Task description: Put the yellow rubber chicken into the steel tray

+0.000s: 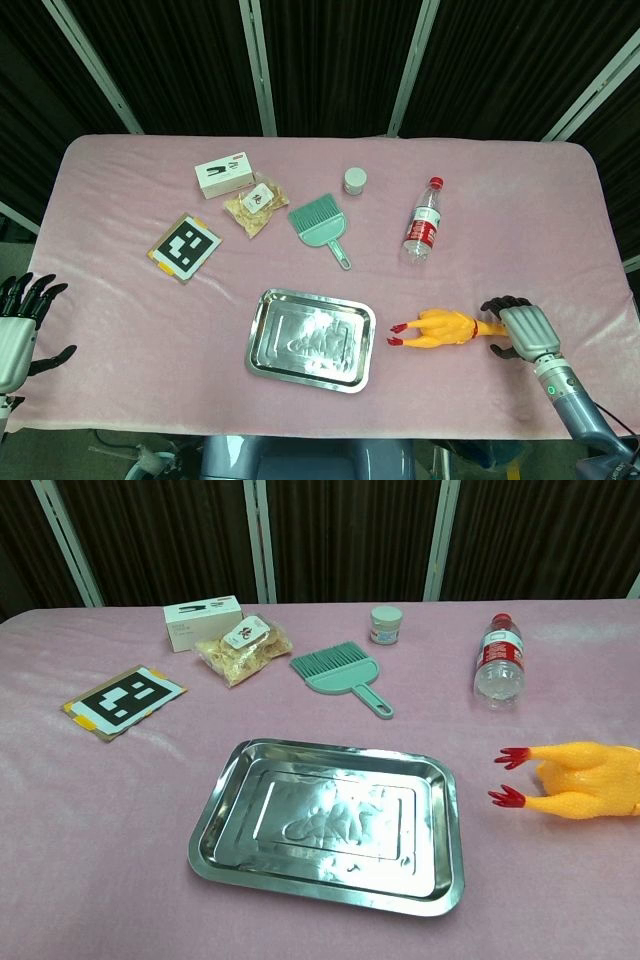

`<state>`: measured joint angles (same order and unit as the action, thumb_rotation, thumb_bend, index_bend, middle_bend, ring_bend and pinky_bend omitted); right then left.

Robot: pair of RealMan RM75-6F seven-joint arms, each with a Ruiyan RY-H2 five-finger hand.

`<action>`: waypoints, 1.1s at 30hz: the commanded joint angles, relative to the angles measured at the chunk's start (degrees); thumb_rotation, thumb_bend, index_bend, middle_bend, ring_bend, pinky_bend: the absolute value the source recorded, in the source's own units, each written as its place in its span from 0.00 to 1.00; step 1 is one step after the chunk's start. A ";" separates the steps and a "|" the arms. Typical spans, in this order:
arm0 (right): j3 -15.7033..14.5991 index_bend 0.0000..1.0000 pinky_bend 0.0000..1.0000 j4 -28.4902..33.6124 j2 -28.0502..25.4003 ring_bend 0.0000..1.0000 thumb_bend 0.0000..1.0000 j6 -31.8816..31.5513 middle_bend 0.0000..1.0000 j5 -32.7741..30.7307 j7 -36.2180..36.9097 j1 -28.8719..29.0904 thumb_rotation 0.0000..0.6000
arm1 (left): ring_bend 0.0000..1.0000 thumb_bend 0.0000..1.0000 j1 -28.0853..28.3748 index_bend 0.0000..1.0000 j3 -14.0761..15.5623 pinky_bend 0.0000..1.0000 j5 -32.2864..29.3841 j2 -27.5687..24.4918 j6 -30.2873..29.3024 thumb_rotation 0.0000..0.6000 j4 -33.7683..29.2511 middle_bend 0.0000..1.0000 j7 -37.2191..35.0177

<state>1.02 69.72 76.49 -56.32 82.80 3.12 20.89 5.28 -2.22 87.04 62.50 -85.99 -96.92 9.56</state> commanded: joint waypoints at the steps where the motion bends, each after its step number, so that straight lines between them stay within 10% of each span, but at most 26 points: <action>1: 0.03 0.42 0.30 -1.11 0.88 0.31 0.25 -0.05 0.38 -0.33 1.05 -0.07 1.00 | 0.02 0.03 0.05 0.18 0.06 0.00 -0.11 -0.02 0.21 1.00 -0.02 0.10 0.10; 15: -0.56 0.60 0.42 -4.47 2.84 0.42 0.25 -0.45 0.50 1.04 4.21 0.73 1.00 | 0.02 0.03 0.31 0.18 0.01 0.00 -0.52 0.01 0.79 1.00 0.07 0.10 -0.21; 33: -0.01 1.00 0.83 0.37 0.10 0.76 0.25 -2.83 0.82 2.87 7.33 2.09 1.00 | 0.02 0.03 1.25 0.19 -0.03 0.00 -0.38 0.11 2.02 1.00 -0.09 0.10 -0.45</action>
<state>0.82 69.57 76.87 -58.89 85.59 9.76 22.85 6.52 -2.25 86.66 62.60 -83.97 -97.01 9.11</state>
